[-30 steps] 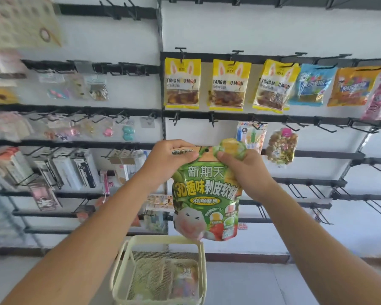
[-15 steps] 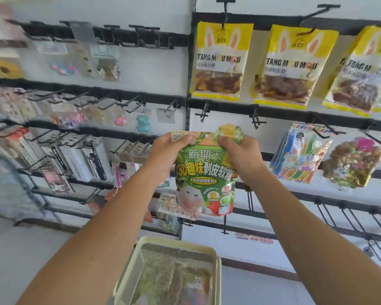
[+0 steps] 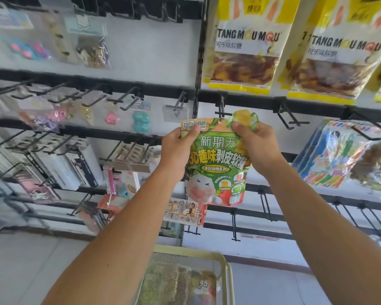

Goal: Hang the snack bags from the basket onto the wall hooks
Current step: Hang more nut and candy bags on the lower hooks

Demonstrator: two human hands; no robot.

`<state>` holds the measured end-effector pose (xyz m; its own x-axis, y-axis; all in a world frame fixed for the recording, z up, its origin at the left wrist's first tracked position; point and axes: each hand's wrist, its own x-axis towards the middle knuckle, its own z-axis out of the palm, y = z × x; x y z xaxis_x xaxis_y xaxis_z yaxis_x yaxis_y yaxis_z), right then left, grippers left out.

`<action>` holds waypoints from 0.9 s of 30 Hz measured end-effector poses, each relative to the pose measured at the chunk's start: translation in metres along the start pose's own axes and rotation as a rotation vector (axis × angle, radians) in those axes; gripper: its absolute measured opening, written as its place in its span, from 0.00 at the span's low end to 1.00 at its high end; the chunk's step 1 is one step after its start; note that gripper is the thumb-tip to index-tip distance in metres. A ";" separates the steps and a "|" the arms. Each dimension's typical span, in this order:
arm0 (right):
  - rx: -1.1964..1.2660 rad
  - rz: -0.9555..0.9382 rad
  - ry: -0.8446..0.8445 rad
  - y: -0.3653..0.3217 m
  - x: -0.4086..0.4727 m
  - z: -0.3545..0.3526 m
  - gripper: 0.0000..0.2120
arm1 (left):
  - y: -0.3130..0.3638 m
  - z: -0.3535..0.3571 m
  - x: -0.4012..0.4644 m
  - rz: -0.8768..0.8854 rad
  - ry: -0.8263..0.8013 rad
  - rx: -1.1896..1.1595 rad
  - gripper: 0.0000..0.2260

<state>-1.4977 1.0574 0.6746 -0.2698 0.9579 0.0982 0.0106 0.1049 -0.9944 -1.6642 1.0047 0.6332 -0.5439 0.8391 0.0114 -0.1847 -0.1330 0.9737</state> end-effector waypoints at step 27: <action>0.026 0.014 -0.050 0.001 0.012 -0.012 0.05 | -0.011 0.008 0.010 -0.024 -0.061 -0.088 0.06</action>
<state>-1.4896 1.0723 0.6748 -0.3180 0.9445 0.0826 -0.0100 0.0838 -0.9964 -1.6609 1.0183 0.6242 -0.4881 0.8727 0.0052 -0.2697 -0.1565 0.9501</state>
